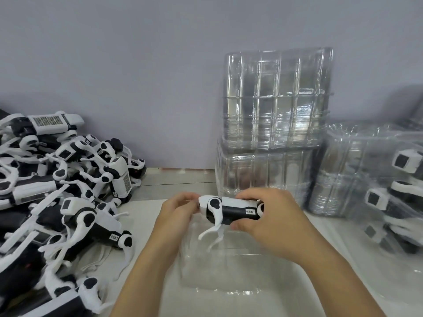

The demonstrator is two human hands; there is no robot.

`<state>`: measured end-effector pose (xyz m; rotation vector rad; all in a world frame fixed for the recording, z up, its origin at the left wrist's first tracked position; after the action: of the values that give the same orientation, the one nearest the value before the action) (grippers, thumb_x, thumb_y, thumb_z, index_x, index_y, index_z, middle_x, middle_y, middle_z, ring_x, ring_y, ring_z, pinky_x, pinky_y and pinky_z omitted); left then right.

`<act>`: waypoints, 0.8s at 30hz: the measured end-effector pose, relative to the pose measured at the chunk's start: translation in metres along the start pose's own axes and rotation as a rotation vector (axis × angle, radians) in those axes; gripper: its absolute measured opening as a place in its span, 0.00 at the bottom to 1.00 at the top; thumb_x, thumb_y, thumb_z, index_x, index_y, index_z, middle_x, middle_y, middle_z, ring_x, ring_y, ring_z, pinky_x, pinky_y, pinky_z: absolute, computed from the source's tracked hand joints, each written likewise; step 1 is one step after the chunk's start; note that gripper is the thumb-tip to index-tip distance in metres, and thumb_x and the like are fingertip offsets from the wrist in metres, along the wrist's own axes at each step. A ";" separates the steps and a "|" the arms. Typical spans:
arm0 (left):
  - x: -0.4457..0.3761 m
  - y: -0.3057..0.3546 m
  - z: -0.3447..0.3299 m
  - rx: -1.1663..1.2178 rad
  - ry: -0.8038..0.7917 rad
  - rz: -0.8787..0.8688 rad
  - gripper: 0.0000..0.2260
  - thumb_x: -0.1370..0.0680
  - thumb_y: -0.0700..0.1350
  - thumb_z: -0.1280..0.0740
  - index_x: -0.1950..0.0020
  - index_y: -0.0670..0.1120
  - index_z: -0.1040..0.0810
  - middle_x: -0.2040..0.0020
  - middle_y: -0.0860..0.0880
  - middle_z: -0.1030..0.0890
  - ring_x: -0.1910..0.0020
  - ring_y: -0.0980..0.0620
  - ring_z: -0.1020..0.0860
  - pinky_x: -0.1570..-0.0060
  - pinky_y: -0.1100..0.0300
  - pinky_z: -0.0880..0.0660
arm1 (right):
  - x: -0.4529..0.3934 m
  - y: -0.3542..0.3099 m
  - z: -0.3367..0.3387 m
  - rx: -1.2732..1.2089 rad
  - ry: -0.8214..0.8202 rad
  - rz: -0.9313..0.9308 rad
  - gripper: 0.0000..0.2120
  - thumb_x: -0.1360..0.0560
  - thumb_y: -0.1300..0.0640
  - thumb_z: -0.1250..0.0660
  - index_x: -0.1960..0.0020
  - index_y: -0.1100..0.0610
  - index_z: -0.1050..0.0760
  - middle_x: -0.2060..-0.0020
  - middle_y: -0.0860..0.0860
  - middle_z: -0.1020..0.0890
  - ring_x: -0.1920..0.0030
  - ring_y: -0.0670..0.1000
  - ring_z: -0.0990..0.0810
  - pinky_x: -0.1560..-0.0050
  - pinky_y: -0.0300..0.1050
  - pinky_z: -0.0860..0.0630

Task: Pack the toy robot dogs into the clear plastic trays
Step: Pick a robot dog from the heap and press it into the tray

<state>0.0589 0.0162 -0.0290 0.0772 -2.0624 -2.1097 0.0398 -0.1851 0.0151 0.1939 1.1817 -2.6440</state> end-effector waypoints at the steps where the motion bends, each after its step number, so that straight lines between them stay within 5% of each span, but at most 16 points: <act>1: 0.000 0.000 0.000 0.011 0.004 0.008 0.10 0.35 0.46 0.31 0.56 0.51 0.15 0.53 0.47 0.14 0.52 0.47 0.19 0.44 0.50 0.24 | 0.000 0.000 -0.001 0.002 -0.001 0.002 0.14 0.36 0.50 0.18 0.55 0.40 0.19 0.61 0.37 0.19 0.60 0.40 0.22 0.64 0.31 0.31; 9: -0.004 -0.005 0.001 0.124 0.070 0.026 0.06 0.28 0.39 0.30 0.59 0.49 0.14 0.59 0.50 0.15 0.59 0.50 0.19 0.52 0.52 0.23 | 0.002 0.000 -0.002 0.038 -0.071 -0.012 0.12 0.37 0.49 0.18 0.58 0.43 0.18 0.62 0.35 0.19 0.62 0.39 0.22 0.65 0.31 0.30; 15: -0.004 -0.006 -0.004 0.199 0.034 0.063 0.06 0.29 0.46 0.31 0.61 0.48 0.15 0.60 0.49 0.16 0.59 0.49 0.20 0.54 0.50 0.23 | 0.003 -0.006 -0.009 0.112 -0.013 -0.027 0.13 0.36 0.42 0.20 0.55 0.39 0.20 0.63 0.38 0.19 0.57 0.42 0.22 0.45 0.49 0.26; 21: 0.003 -0.001 -0.009 0.160 -0.147 0.068 0.18 0.41 0.57 0.29 0.57 0.49 0.14 0.59 0.50 0.16 0.59 0.49 0.20 0.52 0.50 0.25 | 0.003 -0.007 -0.010 0.130 -0.010 -0.032 0.13 0.36 0.41 0.21 0.54 0.38 0.21 0.63 0.36 0.19 0.58 0.42 0.23 0.45 0.49 0.27; 24: 0.000 -0.003 -0.007 0.151 -0.134 0.035 0.15 0.37 0.55 0.30 0.55 0.50 0.14 0.58 0.50 0.16 0.58 0.50 0.19 0.53 0.50 0.24 | 0.002 -0.006 -0.010 0.142 -0.024 -0.029 0.11 0.34 0.43 0.22 0.55 0.41 0.21 0.64 0.35 0.20 0.59 0.43 0.24 0.47 0.46 0.30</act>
<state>0.0594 0.0088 -0.0320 -0.0809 -2.2797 -1.9854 0.0361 -0.1743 0.0123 0.1715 0.9967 -2.7490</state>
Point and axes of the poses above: each hand's wrist, its own x-axis away from the middle knuckle, its own z-axis out of the back of the hand, y = z × x, the point moved 3 cm from there along -x, towards the middle knuckle
